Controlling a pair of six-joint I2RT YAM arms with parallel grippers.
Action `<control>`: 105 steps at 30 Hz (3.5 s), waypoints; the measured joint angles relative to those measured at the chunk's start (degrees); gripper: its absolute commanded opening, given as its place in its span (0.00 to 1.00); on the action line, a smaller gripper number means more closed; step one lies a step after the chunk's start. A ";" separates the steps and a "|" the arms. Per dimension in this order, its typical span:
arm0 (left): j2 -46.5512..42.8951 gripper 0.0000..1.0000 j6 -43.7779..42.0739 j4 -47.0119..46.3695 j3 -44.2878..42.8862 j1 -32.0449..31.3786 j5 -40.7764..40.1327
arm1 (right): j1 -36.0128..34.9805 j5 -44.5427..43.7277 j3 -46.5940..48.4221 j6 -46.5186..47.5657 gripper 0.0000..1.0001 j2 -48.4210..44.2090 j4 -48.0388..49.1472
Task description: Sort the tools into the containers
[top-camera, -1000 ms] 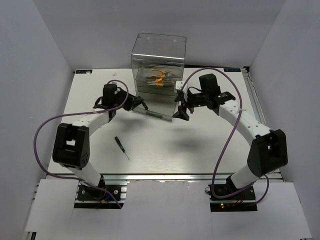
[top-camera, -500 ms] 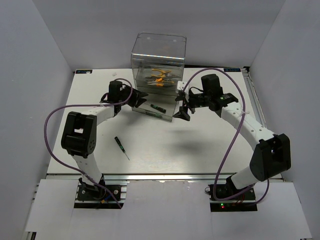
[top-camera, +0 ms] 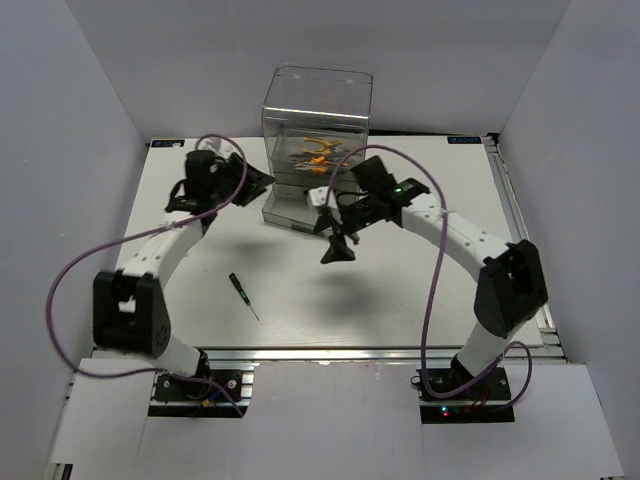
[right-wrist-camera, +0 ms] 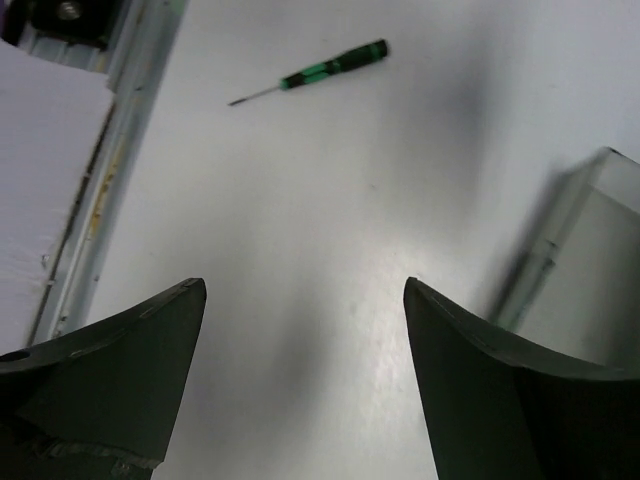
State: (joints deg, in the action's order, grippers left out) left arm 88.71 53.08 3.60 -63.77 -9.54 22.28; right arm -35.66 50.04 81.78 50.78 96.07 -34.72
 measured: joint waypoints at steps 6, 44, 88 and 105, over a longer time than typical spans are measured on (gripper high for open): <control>-19.96 0.74 -13.49 12.07 0.24 6.40 -9.84 | -10.75 -4.26 4.74 -3.43 0.84 8.48 -2.36; -56.85 0.80 -21.05 47.91 -3.65 6.32 -33.46 | -31.85 -55.04 22.80 -50.51 0.31 38.16 21.62; -43.87 0.78 -3.63 16.11 24.22 6.32 -13.35 | -3.34 -42.40 27.87 -13.97 0.41 33.83 14.25; -41.86 0.75 1.40 13.90 28.68 6.32 -10.25 | -3.06 -18.62 31.01 -2.60 0.00 31.65 0.33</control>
State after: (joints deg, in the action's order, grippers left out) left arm 46.85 54.48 17.50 -35.09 -3.22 12.03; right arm -38.72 31.42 112.79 48.18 127.72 -34.39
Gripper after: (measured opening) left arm 0.753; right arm 0.020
